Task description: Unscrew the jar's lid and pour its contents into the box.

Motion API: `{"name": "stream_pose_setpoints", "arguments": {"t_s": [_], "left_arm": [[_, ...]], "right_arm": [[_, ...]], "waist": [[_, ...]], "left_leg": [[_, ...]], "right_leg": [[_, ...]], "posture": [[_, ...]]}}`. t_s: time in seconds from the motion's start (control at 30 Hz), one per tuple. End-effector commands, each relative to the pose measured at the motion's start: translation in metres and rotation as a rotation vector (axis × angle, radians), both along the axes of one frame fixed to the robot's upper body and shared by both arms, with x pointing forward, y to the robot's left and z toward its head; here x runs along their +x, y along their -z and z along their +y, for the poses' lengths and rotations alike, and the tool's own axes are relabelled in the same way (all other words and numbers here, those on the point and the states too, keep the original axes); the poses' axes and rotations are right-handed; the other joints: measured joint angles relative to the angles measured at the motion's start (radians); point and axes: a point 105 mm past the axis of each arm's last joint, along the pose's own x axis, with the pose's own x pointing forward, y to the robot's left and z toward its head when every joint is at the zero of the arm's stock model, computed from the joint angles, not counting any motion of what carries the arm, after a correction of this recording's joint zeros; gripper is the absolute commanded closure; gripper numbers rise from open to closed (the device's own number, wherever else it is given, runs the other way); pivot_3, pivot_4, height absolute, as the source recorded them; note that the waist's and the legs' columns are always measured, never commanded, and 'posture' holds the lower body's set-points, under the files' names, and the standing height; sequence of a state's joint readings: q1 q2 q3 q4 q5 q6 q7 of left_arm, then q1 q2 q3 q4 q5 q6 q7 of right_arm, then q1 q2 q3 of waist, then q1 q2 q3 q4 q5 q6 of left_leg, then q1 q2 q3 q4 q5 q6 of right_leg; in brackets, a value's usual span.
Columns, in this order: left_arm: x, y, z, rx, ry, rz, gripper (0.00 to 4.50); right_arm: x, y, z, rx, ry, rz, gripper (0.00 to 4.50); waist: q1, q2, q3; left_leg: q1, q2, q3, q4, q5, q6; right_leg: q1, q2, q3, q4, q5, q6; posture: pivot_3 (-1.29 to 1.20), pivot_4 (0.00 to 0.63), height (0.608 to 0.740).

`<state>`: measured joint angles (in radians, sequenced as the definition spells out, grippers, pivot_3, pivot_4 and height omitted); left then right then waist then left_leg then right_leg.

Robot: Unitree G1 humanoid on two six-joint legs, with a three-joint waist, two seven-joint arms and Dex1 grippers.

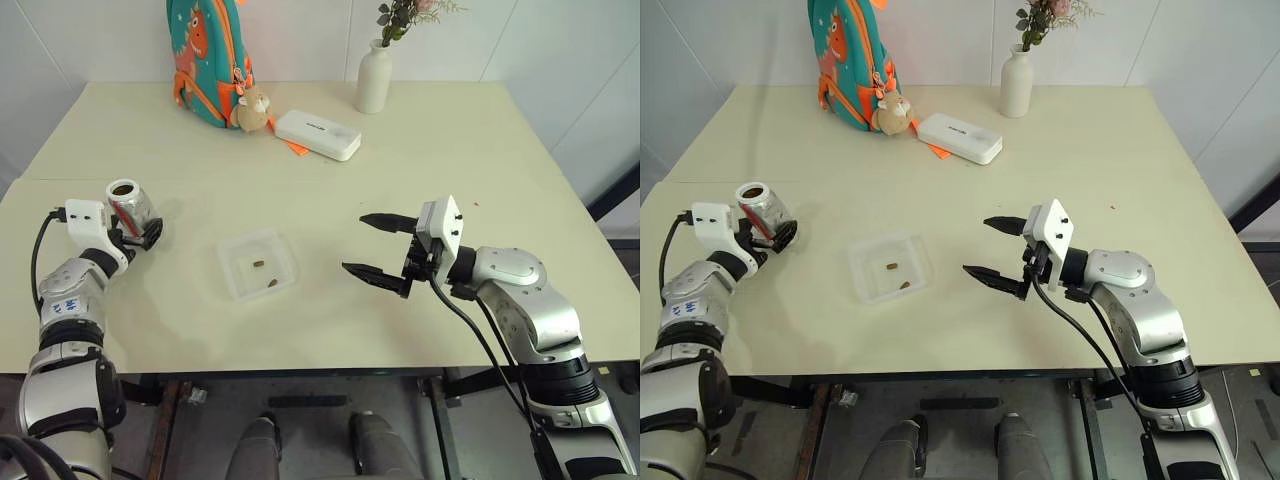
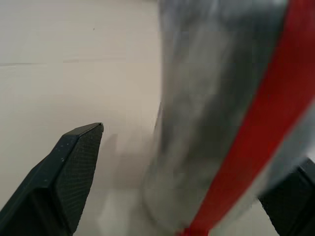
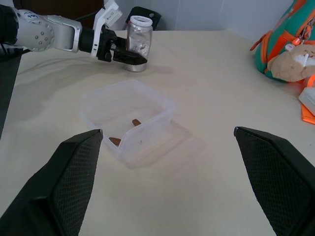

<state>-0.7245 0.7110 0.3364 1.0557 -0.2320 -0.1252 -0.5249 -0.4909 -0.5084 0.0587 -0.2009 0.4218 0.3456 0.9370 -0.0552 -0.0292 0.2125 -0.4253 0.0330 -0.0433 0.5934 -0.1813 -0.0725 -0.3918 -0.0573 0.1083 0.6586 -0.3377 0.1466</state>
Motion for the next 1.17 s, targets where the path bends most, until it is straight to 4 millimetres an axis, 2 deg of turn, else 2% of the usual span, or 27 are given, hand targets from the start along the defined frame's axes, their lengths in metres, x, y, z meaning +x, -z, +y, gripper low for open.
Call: {"name": "stream_pose_setpoints", "arguments": {"t_s": [0.03,0.2,0.33,0.4,0.5,0.67,0.8,0.9,1.17], "left_arm": [[-0.019,-0.021,0.008,0.069,0.034,-0.061,0.02],[-0.049,-0.018,0.016,0.126,0.045,-0.015,0.02],[-0.073,-0.018,0.016,0.296,0.089,0.034,0.02],[-0.084,-0.025,0.002,0.481,0.188,0.039,0.02],[-0.1,-0.039,-0.031,0.585,0.37,-0.01,0.02],[-0.11,-0.058,-0.076,0.524,0.587,-0.073,0.02],[-0.115,-0.069,-0.102,0.46,0.766,-0.055,0.02],[-0.114,-0.07,-0.1,0.46,0.806,-0.03,0.02],[-0.109,-0.064,-0.085,0.441,0.766,-0.02,0.02]], "right_arm": [[-0.018,-0.04,0.011,0.116,-0.1,-0.153,0.0],[-0.03,-0.046,0.016,0.121,-0.194,-0.195,0.0],[-0.03,-0.044,0.012,0.096,-0.218,-0.192,0.0],[-0.029,-0.043,0.006,0.079,-0.222,-0.179,0.0],[-0.03,-0.039,-0.004,0.039,-0.229,-0.159,0.0],[-0.029,-0.027,-0.025,-0.072,-0.204,-0.153,0.0],[-0.028,-0.026,-0.044,-0.108,-0.157,-0.138,0.0],[-0.033,-0.02,-0.054,-0.126,-0.133,-0.11,0.0],[-0.037,-0.006,-0.072,-0.152,-0.045,-0.094,0.0]], "waist": [[-0.005,0.0,0.0],[-0.002,-0.001,0.0],[-0.001,-0.001,-0.001],[-0.001,-0.002,-0.001],[0.005,-0.002,-0.001],[0.01,-0.002,-0.001],[0.008,-0.002,-0.001],[-0.001,-0.002,-0.001],[-0.004,-0.001,0.0]], "left_leg": [[0.0,0.0,0.0,0.0,0.0,0.0],[0.001,0.001,0.001,-0.002,0.0,0.0],[0.001,0.001,0.001,-0.002,0.0,0.0],[0.001,0.001,0.001,-0.002,0.0,0.0],[0.001,0.0,0.002,-0.006,0.0,0.0],[0.001,0.001,0.004,-0.011,0.0,0.0],[0.001,0.0,0.004,-0.013,0.0,0.0],[0.001,0.001,0.004,-0.014,0.0,0.0],[0.002,0.001,0.006,-0.013,-0.001,0.0]], "right_leg": [[0.0,0.0,0.0,0.0,0.0,0.0],[0.0,0.0,0.0,-0.001,0.0,0.0],[0.0,-0.001,0.0,-0.002,0.0,-0.001],[0.0,-0.002,0.0,-0.002,0.0,-0.002],[0.001,-0.004,0.0,-0.006,0.0,-0.007],[0.001,-0.005,0.0,-0.012,-0.007,-0.02],[0.0,-0.004,-0.001,-0.012,-0.001,-0.007],[0.0,-0.003,-0.001,-0.013,-0.001,-0.007],[0.0,-0.003,0.001,-0.013,-0.002,-0.006]], "posture": [[0.0,0.15,0.74],[0.0,0.15,0.74],[0.0,0.15,0.74],[0.0,0.15,0.74],[0.0,0.15,0.74],[0.0,0.15,0.74],[0.0,0.15,0.74],[0.0,0.15,0.74],[0.0,0.15,0.74]]}}
